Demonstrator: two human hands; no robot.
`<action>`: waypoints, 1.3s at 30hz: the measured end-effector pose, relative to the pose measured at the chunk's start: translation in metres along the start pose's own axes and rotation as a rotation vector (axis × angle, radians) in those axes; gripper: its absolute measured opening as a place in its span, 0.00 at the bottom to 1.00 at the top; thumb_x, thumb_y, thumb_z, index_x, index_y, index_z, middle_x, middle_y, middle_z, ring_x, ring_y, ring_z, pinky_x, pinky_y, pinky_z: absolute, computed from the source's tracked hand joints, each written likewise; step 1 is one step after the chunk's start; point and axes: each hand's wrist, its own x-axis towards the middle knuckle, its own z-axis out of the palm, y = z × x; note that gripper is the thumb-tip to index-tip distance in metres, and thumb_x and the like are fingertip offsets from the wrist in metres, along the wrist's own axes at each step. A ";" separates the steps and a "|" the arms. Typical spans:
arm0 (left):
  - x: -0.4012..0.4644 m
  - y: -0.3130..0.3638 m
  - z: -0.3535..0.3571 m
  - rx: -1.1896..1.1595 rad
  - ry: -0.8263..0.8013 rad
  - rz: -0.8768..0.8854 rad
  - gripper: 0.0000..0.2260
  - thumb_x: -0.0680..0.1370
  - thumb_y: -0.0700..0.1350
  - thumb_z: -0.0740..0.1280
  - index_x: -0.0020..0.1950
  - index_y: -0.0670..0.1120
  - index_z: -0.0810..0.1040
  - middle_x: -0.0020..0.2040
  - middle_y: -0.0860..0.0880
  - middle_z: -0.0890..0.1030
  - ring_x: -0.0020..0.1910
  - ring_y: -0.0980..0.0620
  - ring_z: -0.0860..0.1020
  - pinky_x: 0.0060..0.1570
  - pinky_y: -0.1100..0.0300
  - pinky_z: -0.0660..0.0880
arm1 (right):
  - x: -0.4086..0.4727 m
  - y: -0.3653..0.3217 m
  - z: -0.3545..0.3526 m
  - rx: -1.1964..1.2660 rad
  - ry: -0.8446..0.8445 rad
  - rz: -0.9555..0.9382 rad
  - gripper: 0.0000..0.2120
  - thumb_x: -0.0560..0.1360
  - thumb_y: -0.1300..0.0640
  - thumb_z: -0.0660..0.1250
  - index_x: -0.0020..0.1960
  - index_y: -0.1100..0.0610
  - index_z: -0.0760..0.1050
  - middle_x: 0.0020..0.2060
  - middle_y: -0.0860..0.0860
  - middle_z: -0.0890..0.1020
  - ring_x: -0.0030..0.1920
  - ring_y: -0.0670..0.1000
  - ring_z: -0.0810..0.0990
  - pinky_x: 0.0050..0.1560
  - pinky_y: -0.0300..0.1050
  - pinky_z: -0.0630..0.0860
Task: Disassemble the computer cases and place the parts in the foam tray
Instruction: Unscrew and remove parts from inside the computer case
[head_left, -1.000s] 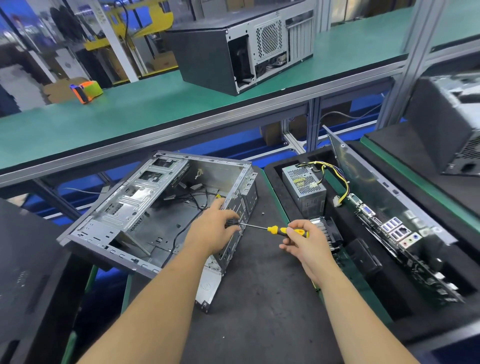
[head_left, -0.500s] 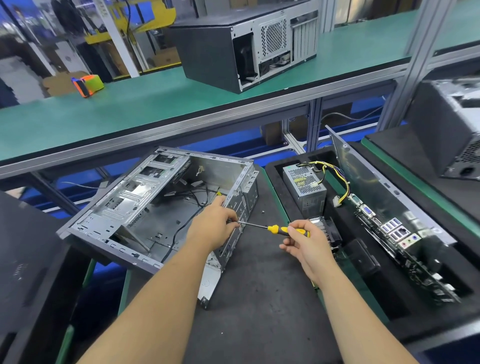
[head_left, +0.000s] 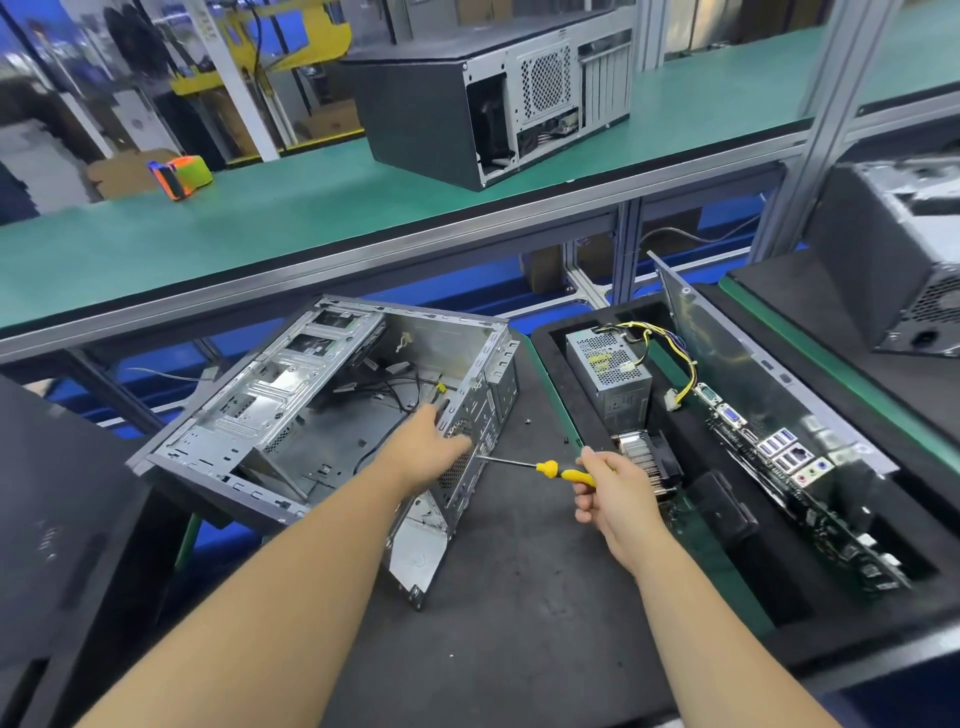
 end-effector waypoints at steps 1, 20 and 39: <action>-0.004 -0.002 -0.003 0.001 -0.056 0.011 0.30 0.77 0.46 0.69 0.77 0.48 0.63 0.45 0.49 0.81 0.33 0.56 0.78 0.33 0.63 0.75 | -0.001 0.001 0.002 0.000 0.003 0.005 0.11 0.82 0.54 0.65 0.48 0.62 0.76 0.30 0.54 0.73 0.26 0.50 0.68 0.25 0.43 0.65; -0.017 -0.006 -0.006 0.309 -0.031 0.016 0.33 0.73 0.41 0.63 0.77 0.53 0.58 0.49 0.46 0.81 0.46 0.44 0.81 0.49 0.49 0.80 | -0.023 -0.011 0.031 0.039 -0.006 -0.096 0.12 0.78 0.54 0.72 0.42 0.58 0.72 0.27 0.50 0.71 0.26 0.50 0.65 0.26 0.43 0.62; -0.022 -0.021 -0.002 0.376 0.082 -0.004 0.11 0.73 0.48 0.65 0.52 0.50 0.67 0.45 0.48 0.77 0.44 0.44 0.78 0.48 0.47 0.79 | -0.024 -0.004 0.042 0.015 0.031 -0.101 0.10 0.79 0.55 0.71 0.46 0.60 0.73 0.27 0.51 0.72 0.26 0.50 0.66 0.25 0.42 0.63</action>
